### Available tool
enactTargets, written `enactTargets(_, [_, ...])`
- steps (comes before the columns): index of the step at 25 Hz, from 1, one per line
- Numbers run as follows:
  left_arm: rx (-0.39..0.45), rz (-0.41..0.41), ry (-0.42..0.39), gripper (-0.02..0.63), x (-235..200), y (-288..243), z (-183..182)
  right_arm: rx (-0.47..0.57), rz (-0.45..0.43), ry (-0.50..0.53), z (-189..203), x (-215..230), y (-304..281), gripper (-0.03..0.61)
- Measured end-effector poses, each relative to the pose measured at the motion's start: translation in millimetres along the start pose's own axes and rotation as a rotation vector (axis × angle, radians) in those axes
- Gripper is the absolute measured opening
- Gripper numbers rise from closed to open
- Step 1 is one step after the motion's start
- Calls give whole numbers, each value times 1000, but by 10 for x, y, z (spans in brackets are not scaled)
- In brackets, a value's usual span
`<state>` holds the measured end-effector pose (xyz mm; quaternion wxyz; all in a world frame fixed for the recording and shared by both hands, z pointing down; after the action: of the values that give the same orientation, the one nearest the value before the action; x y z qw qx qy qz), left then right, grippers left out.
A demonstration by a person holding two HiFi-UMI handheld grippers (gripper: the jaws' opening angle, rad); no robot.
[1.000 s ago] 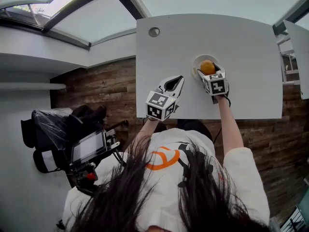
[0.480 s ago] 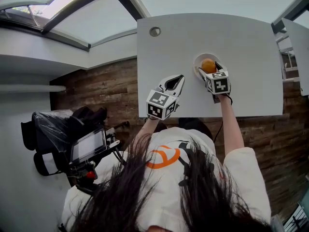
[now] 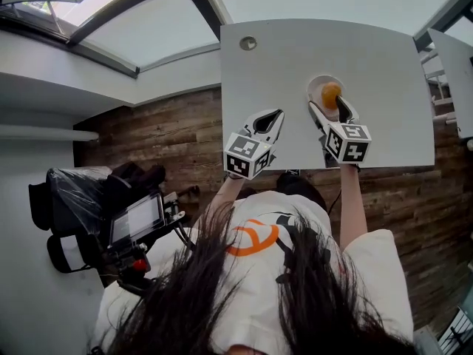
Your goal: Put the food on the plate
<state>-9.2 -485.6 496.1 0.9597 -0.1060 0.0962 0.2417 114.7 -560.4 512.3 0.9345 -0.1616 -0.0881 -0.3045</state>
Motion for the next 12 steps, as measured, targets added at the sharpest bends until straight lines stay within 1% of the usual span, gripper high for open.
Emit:
enactTargets(4, [43, 19, -7, 6, -39, 421, -136, 68, -7, -23, -64, -628, 265, 367])
enactTargets(9, [75, 50, -17, 6, -15, 842, -173, 114, 17, -57, 71, -1164, 532, 359])
enactTargets(10, [79, 59, -18, 6, -10, 925, -171, 126, 32, -66, 99, -1246, 579, 277])
enactTargets(12, [85, 78, -20, 6, -1, 1102, -152, 147, 61, -95, 155, -1408, 669, 250])
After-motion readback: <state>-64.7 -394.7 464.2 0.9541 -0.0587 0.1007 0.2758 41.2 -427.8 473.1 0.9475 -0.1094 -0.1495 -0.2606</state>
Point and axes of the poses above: the fingertips, and each gripper's own axes: y backward along the fingers, x to its right, z out of its underside, the point moved 2 cm from there along y, backward along the fingers, and after that the axes turned 13 degrees about x, right-handed, at the moved point
